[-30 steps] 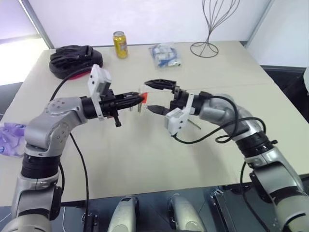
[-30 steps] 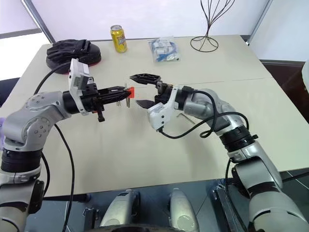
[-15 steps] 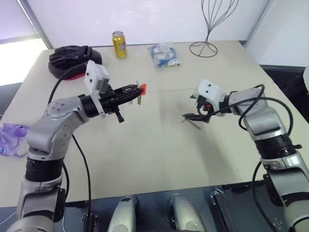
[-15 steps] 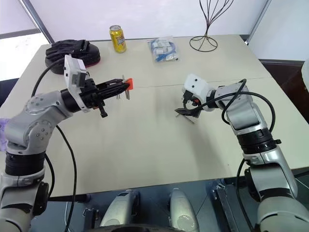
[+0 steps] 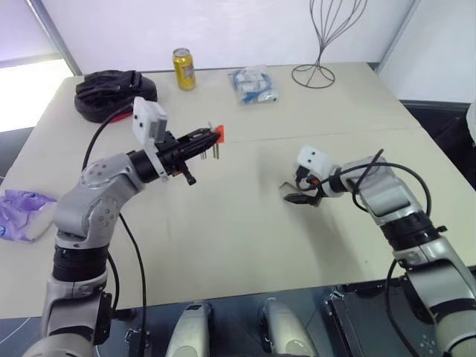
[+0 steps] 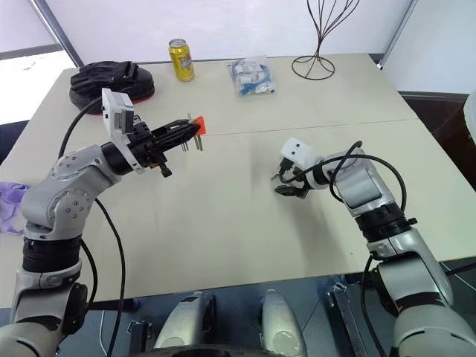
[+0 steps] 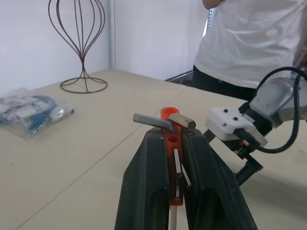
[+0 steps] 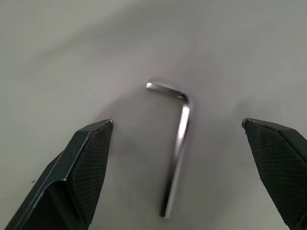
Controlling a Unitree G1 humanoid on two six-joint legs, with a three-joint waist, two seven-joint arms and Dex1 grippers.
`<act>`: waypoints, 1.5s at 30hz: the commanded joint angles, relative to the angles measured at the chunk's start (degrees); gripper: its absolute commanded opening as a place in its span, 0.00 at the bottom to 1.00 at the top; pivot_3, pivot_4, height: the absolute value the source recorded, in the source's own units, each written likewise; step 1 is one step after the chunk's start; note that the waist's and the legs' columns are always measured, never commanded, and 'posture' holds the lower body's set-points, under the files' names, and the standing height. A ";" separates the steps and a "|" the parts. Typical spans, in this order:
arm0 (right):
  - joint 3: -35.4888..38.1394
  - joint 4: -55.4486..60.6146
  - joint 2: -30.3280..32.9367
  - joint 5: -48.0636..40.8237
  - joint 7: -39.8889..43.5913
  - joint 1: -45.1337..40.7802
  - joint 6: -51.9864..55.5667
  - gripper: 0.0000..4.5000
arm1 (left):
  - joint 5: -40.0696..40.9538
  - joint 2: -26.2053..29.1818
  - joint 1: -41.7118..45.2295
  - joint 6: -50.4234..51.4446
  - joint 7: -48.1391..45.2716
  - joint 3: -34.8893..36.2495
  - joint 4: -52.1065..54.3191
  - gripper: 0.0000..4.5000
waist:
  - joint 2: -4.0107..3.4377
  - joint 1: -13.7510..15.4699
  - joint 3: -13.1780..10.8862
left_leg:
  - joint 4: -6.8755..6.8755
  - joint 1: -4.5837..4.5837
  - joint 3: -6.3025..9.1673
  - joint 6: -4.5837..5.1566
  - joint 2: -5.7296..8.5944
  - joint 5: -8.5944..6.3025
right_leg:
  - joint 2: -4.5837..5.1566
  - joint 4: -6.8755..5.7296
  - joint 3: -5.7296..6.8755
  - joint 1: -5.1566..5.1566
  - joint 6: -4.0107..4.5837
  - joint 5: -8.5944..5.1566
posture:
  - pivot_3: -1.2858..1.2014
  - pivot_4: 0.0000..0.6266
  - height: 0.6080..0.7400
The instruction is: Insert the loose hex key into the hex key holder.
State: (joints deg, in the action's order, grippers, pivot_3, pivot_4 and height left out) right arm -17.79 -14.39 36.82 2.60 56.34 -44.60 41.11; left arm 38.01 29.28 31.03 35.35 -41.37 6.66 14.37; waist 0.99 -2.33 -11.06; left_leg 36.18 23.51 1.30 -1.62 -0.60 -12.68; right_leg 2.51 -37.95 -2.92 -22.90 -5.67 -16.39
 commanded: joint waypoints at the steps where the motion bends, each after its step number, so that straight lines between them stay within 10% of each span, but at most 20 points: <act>1: 1.57 -4.62 -1.85 -0.45 -1.96 -2.19 2.85 0.99 | 0.63 0.56 -0.70 -0.75 0.35 1.50 2.79 0.00 | 0.01 -0.09 0.00 | 0.00 -0.01 0.00 0.00 0.00 0.00 | -0.01 0.00 0.00 0.01 0.00 0.00 | 0.52 0.24 1.00; 4: 1.43 -7.72 -2.78 -0.38 -1.99 -3.43 4.28 0.83 | 0.56 0.63 -1.27 -0.82 0.65 1.44 3.39 0.00 | 0.01 -0.08 0.01 | 0.01 -0.05 0.00 0.00 -0.01 0.00 | -0.01 0.00 0.00 0.04 0.00 0.00 | 0.52 0.24 1.00; 12: 0.36 -8.33 -4.20 -0.52 -2.01 -4.13 5.20 0.01 | 0.31 0.81 -2.09 -0.88 0.97 1.57 4.05 0.00 | 0.03 -0.02 0.02 | 0.04 -0.05 0.03 0.00 0.01 0.00 | 0.00 0.00 0.02 0.11 0.00 0.00 | 0.52 0.24 1.00; 19: 7.38 -3.55 -7.30 -3.74 -7.25 -0.83 -9.30 0.01 | 0.84 -0.28 -1.65 -1.29 1.02 1.78 2.61 0.00 | 0.06 -0.24 0.04 | 0.00 -0.06 0.02 0.00 0.01 0.00 | -0.02 0.00 0.02 0.09 0.00 0.00 | 0.52 0.24 1.00; 27: 25.10 10.69 -24.72 -19.38 -22.97 -3.35 -17.40 0.01 | -0.88 -2.62 1.43 -3.30 1.30 0.34 -0.78 0.00 | 0.00 -0.10 0.00 | -0.05 0.20 0.02 -0.02 -0.10 0.01 | -0.09 -0.09 -0.03 -0.27 -0.01 0.01 | 0.52 0.24 1.00; 45: 15.93 20.25 -36.06 -21.54 -27.21 -0.04 -28.79 0.01 | -2.38 -3.17 3.16 -3.28 0.37 -1.19 -2.36 0.00 | 0.00 -0.11 0.01 | -0.06 0.40 0.09 -0.04 -0.03 0.02 | 0.02 -0.07 0.06 -0.45 -0.01 0.01 | 0.52 0.24 1.00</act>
State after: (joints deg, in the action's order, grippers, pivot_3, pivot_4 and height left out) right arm -0.97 4.29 1.10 -19.21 28.68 -44.25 14.20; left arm 35.52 25.63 33.83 32.85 -40.63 5.12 10.11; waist 0.99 -2.44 -11.05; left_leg 36.12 23.92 1.39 -1.66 -0.62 -12.66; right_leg 2.53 -38.02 -2.87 -23.35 -5.68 -16.38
